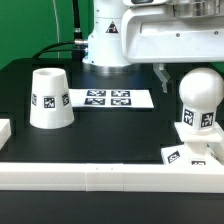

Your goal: Assemble lamp

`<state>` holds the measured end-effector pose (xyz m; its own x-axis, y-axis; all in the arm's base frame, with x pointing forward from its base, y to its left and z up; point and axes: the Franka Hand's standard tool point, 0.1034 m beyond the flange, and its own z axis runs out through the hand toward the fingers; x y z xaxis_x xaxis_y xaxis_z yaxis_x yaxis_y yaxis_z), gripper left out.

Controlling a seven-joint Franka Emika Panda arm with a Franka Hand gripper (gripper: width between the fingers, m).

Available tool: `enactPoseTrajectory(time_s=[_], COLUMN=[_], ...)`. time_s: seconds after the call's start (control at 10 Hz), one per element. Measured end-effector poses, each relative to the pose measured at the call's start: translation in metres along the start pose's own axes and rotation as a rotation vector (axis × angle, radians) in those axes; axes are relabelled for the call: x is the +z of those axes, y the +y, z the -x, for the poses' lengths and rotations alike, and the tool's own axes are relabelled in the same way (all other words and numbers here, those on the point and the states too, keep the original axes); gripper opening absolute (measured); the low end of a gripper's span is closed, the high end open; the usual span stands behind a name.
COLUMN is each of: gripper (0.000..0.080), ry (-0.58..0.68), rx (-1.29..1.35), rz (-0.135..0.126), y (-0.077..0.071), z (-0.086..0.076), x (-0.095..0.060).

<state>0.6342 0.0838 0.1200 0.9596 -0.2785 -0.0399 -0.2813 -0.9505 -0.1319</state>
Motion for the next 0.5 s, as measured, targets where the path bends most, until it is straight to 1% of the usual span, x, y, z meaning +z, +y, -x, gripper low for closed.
enactPoseTrajectory(time_s=[0.2, 0.3, 0.4, 0.5], gripper=[0.0699, 0.0699, 0.0699, 0.0699], ry=[0.004, 0.007, 0.006, 0.005], rx=[-0.166, -0.266, -0.330, -0.391], rz=[0.007, 0.015, 0.016, 0.017], y=[-0.0011, -0.0053, -0.0077, -0.0057], z=[-0.0008, 0.0000, 0.0009, 0.0004], x=[-0.0009, -0.0012, -0.0009, -0.0004])
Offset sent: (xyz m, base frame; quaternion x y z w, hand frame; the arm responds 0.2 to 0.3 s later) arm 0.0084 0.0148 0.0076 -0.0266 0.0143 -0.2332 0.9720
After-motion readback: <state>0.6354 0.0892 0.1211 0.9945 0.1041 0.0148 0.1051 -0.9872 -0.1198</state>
